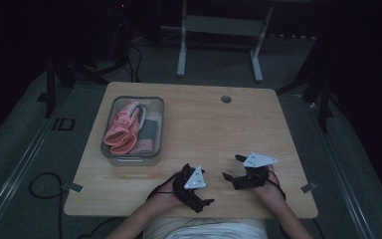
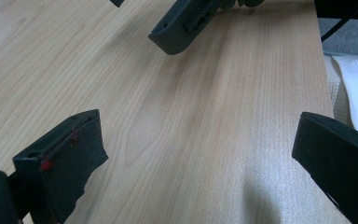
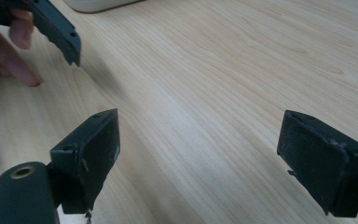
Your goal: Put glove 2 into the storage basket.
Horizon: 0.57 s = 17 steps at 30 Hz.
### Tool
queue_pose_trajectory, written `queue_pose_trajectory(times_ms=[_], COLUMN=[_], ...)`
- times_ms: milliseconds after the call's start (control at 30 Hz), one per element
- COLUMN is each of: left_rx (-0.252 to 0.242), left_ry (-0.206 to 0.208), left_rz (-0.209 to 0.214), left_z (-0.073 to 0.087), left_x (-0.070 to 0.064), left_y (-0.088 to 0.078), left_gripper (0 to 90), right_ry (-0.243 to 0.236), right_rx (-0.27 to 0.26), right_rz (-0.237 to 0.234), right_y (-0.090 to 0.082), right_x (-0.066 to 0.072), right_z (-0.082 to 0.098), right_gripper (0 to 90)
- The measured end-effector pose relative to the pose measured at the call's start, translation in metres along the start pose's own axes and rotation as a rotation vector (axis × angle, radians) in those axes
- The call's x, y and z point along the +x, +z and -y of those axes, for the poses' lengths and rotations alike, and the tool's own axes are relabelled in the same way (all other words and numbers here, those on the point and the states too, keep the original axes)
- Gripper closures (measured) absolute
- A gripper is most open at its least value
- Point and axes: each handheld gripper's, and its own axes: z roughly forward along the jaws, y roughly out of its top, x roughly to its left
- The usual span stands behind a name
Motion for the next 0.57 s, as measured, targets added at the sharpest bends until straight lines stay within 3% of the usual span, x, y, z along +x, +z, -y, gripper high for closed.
queue_pose_trajectory(times_ms=[300,567], left_rx=[0.000,0.000], left_ry=[-0.016,-0.017], left_rz=[0.009,0.011], left_z=[0.0017,0.0019], left_x=[0.0018,0.0015], left_y=[0.0001,-0.0002], left_gripper=[1.7,1.8], right_ry=[-0.035,-0.033], right_rx=[0.022,0.010], right_rz=[0.006,0.007], right_y=[0.0048,0.0040], right_x=[0.0019,0.0016], right_z=[0.0020,0.0020], right_gripper=[13.2,13.3])
